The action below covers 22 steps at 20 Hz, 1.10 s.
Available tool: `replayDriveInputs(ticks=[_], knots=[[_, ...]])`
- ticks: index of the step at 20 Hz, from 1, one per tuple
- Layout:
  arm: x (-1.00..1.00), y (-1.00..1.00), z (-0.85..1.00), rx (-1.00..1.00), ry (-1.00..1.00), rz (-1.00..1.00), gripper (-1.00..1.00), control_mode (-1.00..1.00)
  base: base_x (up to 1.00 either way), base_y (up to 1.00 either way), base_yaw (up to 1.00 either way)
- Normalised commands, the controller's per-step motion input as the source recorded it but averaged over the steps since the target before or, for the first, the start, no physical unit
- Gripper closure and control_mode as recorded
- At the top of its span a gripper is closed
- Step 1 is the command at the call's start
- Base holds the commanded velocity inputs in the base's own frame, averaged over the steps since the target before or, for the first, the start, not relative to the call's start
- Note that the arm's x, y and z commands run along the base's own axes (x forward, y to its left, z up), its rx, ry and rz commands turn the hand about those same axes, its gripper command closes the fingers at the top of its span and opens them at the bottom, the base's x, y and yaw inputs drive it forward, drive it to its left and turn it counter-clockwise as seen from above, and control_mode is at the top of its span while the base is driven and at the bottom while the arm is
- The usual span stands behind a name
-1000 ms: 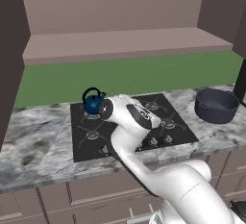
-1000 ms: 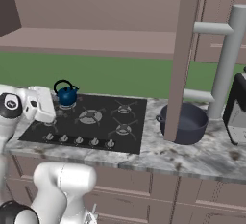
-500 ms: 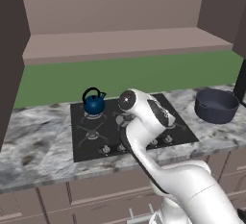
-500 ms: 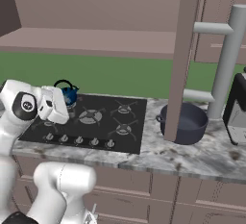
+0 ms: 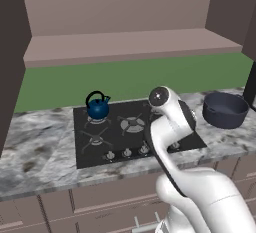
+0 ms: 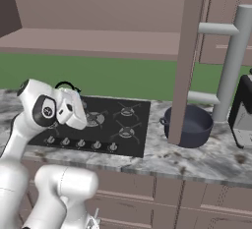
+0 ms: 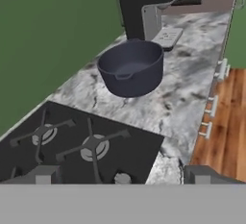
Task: Pick the kettle from the cabinet and place it on a stove burner. Then pick the pot from the counter and place it on another stove burner. Finally, turn both burners on.
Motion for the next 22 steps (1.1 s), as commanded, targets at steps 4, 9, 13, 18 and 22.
replayDriveInputs(ticks=[4, 9, 13, 18, 22], knots=[[-0.03, -0.52, -0.02, 0.05, 0.03, -0.03, -1.00, -1.00, 0.00, 0.00, 0.00], [-0.19, -0.49, -0.01, 0.07, 0.00, -0.07, -1.00, -1.00, 0.00, 0.00, 0.00], [-0.02, -0.44, 0.00, 0.09, 0.05, -0.12, -1.00, -1.00, 0.00, 0.00, 0.00], [0.00, -0.37, 0.00, 0.08, 0.10, -0.13, -1.00, -1.00, 0.00, 0.00, 0.00], [0.05, -0.35, 0.00, 0.06, 0.11, -0.14, -1.00, -1.00, 0.00, 0.00, 0.00]])
